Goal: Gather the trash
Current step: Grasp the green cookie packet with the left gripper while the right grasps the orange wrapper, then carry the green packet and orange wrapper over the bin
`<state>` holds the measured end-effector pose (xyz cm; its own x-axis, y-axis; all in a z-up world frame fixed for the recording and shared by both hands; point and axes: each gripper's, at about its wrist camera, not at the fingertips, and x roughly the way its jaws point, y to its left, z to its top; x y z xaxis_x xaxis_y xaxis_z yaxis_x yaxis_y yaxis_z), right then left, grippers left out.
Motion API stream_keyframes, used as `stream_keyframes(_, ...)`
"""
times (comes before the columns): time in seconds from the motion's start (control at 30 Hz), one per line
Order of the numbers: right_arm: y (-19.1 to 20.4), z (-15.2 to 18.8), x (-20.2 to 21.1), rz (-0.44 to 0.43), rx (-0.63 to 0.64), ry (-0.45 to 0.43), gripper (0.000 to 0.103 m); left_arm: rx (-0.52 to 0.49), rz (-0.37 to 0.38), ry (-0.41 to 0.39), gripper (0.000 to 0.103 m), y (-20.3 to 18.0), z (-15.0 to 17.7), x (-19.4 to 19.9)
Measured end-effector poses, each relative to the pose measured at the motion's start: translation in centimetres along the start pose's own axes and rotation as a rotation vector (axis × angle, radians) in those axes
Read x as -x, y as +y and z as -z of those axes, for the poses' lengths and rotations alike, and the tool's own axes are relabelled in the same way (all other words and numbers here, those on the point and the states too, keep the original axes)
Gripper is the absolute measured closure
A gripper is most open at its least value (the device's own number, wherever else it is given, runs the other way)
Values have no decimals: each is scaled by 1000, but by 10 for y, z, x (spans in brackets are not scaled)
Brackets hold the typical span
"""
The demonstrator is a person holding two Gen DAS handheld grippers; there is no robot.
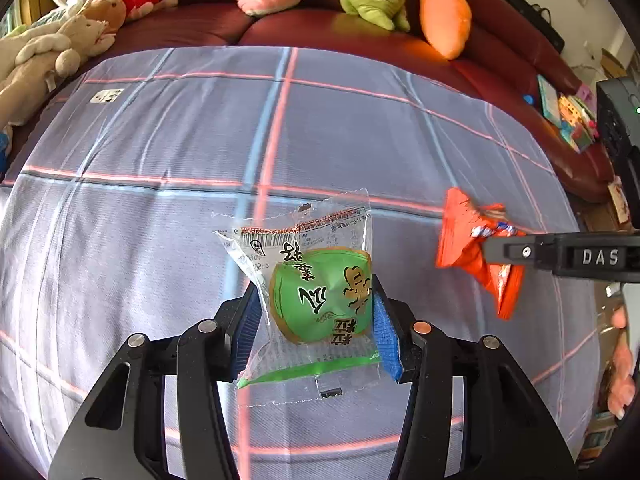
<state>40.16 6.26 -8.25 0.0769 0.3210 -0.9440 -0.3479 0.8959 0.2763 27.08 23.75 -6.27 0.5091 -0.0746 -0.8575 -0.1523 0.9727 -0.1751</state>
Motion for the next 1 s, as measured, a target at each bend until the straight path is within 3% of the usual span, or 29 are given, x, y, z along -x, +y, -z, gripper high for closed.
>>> stream_keyframes(0.3, -44, 49, 51, 13, -89, -83, 77, -89, 37, -10, 51, -58, 17, 21)
stream_keyframes(0.5, -89, 102, 79, 73, -154, -115, 77, -177, 88, -6, 51, -116, 37, 31)
stream_keyframes(1.0, -216, 242, 154, 101, -395, -219, 76, -419, 198, 20, 51, -269, 92, 48)
